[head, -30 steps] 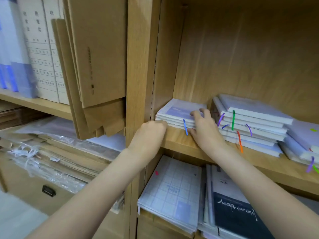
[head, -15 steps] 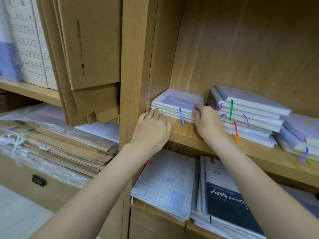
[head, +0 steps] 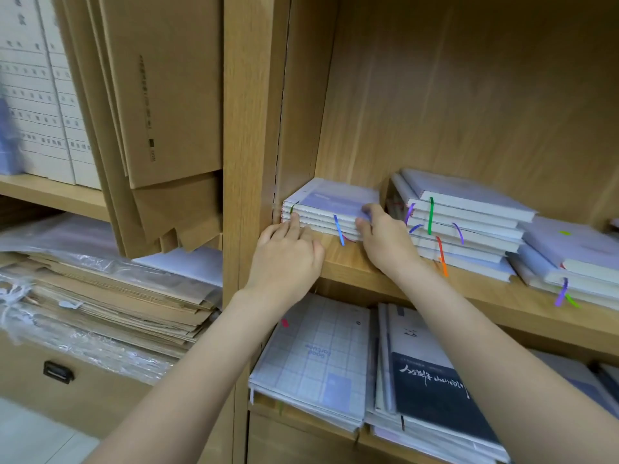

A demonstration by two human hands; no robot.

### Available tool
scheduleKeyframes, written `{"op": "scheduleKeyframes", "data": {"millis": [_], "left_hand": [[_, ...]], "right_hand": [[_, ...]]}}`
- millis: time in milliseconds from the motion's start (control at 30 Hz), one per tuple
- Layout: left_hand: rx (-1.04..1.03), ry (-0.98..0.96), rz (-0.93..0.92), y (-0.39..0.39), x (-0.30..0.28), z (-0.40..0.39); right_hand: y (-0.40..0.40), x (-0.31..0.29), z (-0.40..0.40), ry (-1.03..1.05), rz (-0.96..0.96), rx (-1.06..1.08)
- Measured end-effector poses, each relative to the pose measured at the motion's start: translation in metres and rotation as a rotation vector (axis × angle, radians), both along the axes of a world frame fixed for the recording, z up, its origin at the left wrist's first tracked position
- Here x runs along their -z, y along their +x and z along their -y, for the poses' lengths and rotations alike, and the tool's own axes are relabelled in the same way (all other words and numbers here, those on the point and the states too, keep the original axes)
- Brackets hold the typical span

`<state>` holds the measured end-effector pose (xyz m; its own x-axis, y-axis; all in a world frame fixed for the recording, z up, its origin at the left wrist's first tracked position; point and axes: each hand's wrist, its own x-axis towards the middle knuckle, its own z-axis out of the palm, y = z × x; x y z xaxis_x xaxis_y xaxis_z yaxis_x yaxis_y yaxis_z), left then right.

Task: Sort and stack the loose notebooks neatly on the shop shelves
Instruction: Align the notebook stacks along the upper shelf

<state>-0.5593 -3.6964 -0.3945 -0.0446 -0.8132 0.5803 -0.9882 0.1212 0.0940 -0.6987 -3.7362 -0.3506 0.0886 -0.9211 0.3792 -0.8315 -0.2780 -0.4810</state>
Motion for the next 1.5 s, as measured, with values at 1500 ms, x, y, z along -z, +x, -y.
{"op": "scheduleKeyframes", "data": {"millis": [1500], "left_hand": [[0.597,0.212,-0.922,-0.101,-0.026,0.015]], "right_hand": [[-0.157,0.01,-0.04,-0.231,0.427,-0.142]]}}
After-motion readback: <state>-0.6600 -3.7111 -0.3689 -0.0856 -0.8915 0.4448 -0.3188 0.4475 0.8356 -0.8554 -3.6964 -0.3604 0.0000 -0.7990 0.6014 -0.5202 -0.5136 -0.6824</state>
